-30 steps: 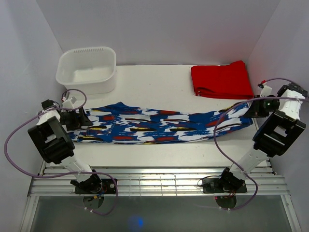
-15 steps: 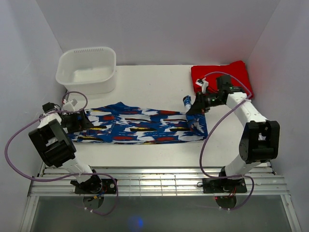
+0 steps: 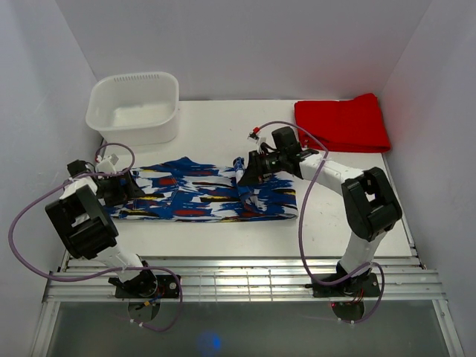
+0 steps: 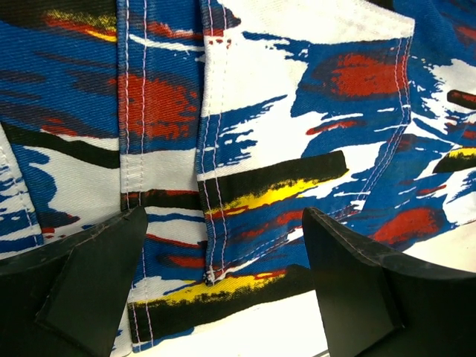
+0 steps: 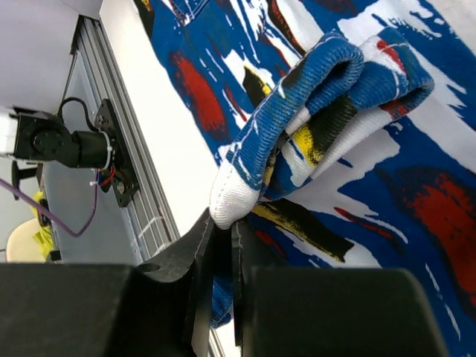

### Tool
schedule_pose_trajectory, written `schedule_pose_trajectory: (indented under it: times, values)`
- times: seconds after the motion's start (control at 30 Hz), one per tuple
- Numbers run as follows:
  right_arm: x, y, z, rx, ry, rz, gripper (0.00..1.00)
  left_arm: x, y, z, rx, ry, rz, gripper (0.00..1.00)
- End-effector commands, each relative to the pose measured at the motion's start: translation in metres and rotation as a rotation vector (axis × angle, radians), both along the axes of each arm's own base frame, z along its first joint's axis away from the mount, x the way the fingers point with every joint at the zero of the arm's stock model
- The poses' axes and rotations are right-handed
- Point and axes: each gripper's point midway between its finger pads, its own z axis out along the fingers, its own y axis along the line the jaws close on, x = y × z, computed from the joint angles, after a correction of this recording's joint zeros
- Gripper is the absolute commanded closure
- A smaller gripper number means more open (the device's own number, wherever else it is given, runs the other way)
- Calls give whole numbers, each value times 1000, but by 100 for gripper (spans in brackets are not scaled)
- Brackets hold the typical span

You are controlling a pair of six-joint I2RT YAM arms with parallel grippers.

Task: Fold and stack the trousers
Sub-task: Fold the trousers

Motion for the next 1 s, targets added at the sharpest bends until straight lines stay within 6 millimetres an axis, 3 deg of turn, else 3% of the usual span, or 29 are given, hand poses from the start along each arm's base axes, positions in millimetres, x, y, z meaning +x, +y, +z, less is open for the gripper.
schedule_pose_trajectory:
  times: [0.0, 0.13, 0.3, 0.53, 0.63, 0.67, 0.77, 0.87, 0.93, 0.97]
  values:
    - [21, 26, 16, 61, -51, -48, 92, -12, 14, -15, 86, 52, 35, 2]
    - [15, 44, 3, 56, -3, -35, 92, -13, 12, -18, 79, 55, 37, 2]
    - [9, 65, 1, 80, 38, -19, 92, -15, 11, -20, 77, 57, 38, 2]
    - [6, 78, -17, 64, 92, -12, 92, -18, 9, -21, 81, 57, 32, 2]
    - [0, 83, -23, 56, 113, 10, 54, -16, 6, -16, 71, 34, 19, 2]
    - [-1, 83, -22, 64, 110, 16, 36, -16, 4, -12, 64, 24, 13, 2]
    - [1, 84, -8, 85, 72, 42, 22, -8, -7, 18, 35, -80, -35, 2]
    - [1, 85, 21, 132, 0, 121, 21, 2, -20, 62, 23, -235, -98, 2]
    - [1, 75, 38, 149, -21, 153, 22, 7, -29, 91, 39, -319, -138, 2]
    - [-4, 69, 45, 167, -46, 194, 26, 7, -44, 101, 18, -344, -185, 2]
